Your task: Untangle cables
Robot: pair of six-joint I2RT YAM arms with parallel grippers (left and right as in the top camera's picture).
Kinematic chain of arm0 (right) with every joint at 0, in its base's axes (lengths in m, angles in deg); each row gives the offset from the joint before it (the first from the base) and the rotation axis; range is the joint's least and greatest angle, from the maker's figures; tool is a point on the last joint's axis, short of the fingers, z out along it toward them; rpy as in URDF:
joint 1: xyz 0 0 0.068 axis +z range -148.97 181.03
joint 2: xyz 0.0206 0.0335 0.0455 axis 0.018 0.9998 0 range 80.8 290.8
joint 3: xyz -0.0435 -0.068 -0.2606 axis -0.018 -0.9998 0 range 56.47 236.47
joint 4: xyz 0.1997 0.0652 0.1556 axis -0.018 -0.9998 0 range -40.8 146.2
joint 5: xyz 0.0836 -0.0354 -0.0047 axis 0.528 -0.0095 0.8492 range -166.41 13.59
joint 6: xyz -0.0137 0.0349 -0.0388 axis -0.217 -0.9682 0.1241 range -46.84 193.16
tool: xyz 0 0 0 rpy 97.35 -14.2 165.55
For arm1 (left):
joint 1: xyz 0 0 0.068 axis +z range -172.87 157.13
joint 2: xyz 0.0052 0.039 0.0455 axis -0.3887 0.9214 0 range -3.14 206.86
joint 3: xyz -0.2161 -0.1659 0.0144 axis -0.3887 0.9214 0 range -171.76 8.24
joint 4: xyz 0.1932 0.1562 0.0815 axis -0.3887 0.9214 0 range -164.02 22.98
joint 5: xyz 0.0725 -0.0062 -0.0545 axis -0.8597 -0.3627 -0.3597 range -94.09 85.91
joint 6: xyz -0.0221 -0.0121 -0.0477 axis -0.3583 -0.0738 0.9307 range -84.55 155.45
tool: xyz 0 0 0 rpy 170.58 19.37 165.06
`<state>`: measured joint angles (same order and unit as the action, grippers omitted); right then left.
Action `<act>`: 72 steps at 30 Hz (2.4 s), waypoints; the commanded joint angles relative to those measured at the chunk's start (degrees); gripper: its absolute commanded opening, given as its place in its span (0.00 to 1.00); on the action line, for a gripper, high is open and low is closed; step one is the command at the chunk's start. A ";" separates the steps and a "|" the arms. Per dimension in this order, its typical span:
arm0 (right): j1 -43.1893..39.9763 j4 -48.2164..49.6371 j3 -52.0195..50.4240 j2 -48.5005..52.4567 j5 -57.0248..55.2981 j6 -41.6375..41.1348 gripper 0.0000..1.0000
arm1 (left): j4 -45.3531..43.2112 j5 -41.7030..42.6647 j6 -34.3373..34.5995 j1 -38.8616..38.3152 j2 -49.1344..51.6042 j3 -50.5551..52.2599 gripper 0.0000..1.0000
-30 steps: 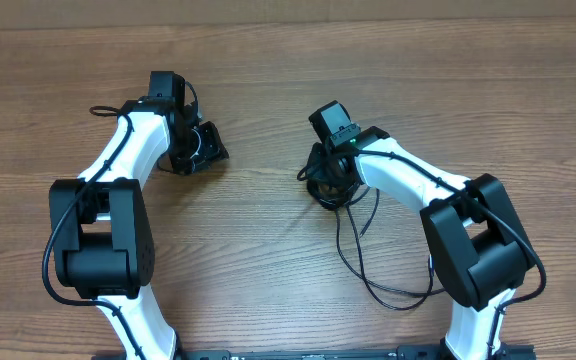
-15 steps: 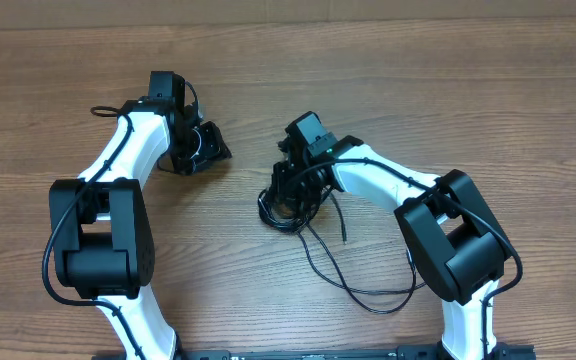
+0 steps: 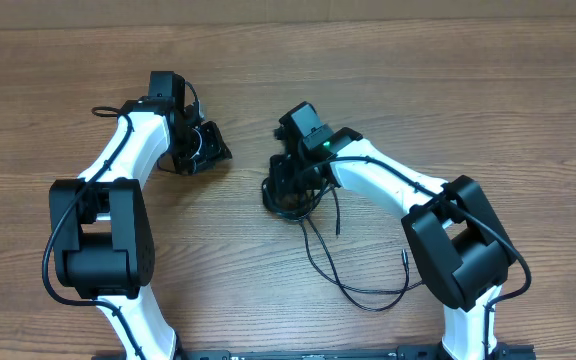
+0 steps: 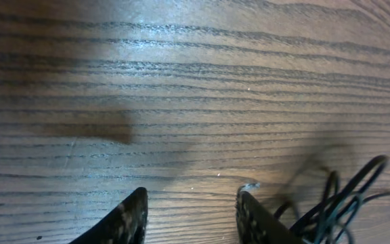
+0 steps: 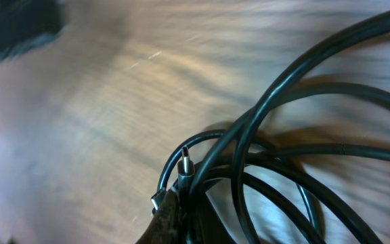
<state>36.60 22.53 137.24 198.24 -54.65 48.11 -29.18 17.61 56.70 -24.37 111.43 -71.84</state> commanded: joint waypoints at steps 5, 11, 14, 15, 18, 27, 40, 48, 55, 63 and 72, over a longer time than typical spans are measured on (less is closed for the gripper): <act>-0.37 1.92 -0.46 -0.96 -1.07 -1.62 0.07 | -0.72 9.25 -6.78 -0.39 0.96 -0.76 0.11; -4.07 6.75 -0.46 -0.96 -4.13 -19.80 0.09 | -1.36 22.69 -16.57 -0.42 0.96 -0.76 0.15; -5.44 6.62 -0.46 -0.96 -1.64 -20.24 0.09 | -1.36 20.52 -16.33 -0.39 0.96 -0.76 0.17; -5.66 5.84 -0.46 -0.96 -0.22 -18.75 0.10 | -1.36 19.43 -15.93 -0.39 0.96 -0.76 0.18; -5.70 2.10 -0.46 -0.96 3.41 -11.85 0.15 | -1.36 16.79 -13.97 -0.42 0.96 -0.76 0.21; -4.68 -7.13 -0.39 -3.93 13.55 6.56 0.26 | -1.27 8.02 -8.44 -0.39 0.96 -0.76 0.27; 6.38 -9.46 -0.35 -4.26 -10.84 10.43 0.45 | -0.57 -0.11 -5.27 -0.39 0.96 -0.76 0.36; 6.32 -19.87 6.56 -4.31 -27.76 2.82 0.60 | -0.59 -0.09 -4.48 -0.39 0.96 -0.76 0.42; 6.49 -23.50 9.73 -4.31 -29.29 -1.88 0.65 | -0.52 -0.07 -4.48 -0.39 0.96 -0.76 0.44; 6.54 -23.08 9.60 -4.28 -11.30 7.54 0.34 | -0.52 0.00 -4.48 -0.39 0.96 -0.76 0.45; 7.82 -23.06 9.22 -2.93 -12.26 10.34 0.04 | -0.48 0.24 -4.48 -0.39 0.96 -0.76 0.45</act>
<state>43.58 -0.82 146.03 195.49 -67.63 56.50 -29.81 17.91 51.83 -24.37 111.43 -71.86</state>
